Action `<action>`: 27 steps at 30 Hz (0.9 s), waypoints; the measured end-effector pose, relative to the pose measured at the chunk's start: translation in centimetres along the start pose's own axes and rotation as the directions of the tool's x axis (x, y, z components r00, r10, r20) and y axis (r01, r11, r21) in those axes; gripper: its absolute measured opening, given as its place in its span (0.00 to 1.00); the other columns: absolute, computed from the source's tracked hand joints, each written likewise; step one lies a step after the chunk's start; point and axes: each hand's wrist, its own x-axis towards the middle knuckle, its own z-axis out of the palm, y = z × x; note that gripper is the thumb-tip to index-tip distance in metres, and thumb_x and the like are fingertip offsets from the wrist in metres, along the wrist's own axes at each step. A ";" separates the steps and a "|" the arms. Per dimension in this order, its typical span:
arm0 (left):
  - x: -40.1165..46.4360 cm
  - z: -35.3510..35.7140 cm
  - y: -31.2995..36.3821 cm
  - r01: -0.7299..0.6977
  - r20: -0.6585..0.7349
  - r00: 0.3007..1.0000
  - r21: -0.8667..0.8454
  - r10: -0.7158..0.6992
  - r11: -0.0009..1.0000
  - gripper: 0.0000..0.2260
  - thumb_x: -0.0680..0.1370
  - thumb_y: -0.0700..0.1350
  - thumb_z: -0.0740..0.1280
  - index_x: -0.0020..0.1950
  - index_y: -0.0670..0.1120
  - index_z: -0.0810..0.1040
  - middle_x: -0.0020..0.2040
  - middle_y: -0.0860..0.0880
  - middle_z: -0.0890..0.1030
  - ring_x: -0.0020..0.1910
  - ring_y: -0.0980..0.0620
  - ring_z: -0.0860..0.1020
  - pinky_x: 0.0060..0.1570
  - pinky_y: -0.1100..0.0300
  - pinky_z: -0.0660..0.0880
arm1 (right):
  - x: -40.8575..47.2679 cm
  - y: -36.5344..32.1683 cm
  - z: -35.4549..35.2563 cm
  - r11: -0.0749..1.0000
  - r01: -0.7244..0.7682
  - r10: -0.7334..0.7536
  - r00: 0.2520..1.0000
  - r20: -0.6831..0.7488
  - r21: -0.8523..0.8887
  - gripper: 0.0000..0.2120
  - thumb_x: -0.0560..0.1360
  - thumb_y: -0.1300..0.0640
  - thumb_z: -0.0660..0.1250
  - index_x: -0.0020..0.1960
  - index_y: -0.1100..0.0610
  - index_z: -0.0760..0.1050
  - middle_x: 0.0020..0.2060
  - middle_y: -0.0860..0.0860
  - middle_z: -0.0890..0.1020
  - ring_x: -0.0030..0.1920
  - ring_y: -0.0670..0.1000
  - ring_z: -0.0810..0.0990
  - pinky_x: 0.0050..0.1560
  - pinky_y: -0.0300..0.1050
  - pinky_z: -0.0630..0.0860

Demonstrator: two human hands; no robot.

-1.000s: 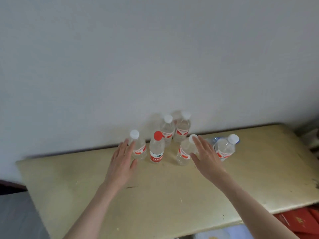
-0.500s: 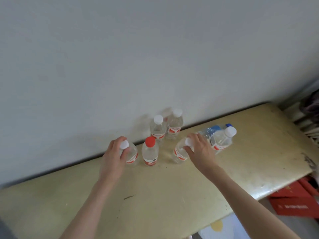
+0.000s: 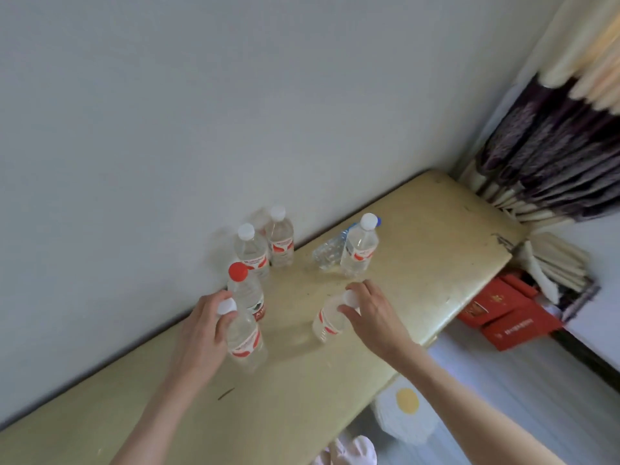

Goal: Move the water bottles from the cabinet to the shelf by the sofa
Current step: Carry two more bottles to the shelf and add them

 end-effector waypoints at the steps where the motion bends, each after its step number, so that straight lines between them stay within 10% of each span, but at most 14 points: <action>1: -0.4 0.4 0.9 -0.040 0.015 0.999 -0.028 0.040 0.999 0.11 0.75 0.36 0.63 0.58 0.42 0.73 0.53 0.43 0.76 0.51 0.42 0.75 0.48 0.56 0.67 | -1.6 0.6 -0.5 1.000 -0.014 0.015 1.000 -0.028 0.005 0.17 0.74 0.57 0.66 0.59 0.64 0.71 0.52 0.60 0.75 0.52 0.61 0.74 0.52 0.48 0.69; 13: -10.7 8.2 17.7 -0.422 0.231 0.836 -0.312 0.498 0.851 0.10 0.77 0.40 0.61 0.58 0.47 0.73 0.53 0.51 0.74 0.49 0.50 0.73 0.49 0.65 0.63 | -26.9 9.0 -10.0 0.957 -0.284 0.283 0.845 -0.454 0.068 0.17 0.74 0.49 0.65 0.57 0.59 0.72 0.47 0.48 0.71 0.44 0.48 0.71 0.45 0.34 0.62; 20: -23.3 13.6 28.4 -0.583 0.327 0.588 -0.462 0.740 0.668 0.12 0.75 0.33 0.62 0.57 0.42 0.74 0.49 0.50 0.75 0.46 0.50 0.74 0.45 0.68 0.63 | -45.1 12.7 -13.7 0.865 -0.460 0.456 0.554 -0.697 0.200 0.15 0.70 0.49 0.68 0.50 0.59 0.75 0.41 0.47 0.72 0.38 0.42 0.66 0.43 0.32 0.63; 27: -36.3 21.2 38.5 -0.641 0.437 0.157 -0.637 0.886 0.428 0.13 0.73 0.32 0.65 0.57 0.41 0.75 0.50 0.48 0.78 0.48 0.48 0.77 0.52 0.60 0.71 | -63.4 15.2 -16.0 0.665 -0.658 0.591 0.175 -0.787 0.353 0.21 0.69 0.42 0.60 0.52 0.58 0.74 0.42 0.48 0.73 0.45 0.50 0.72 0.44 0.34 0.63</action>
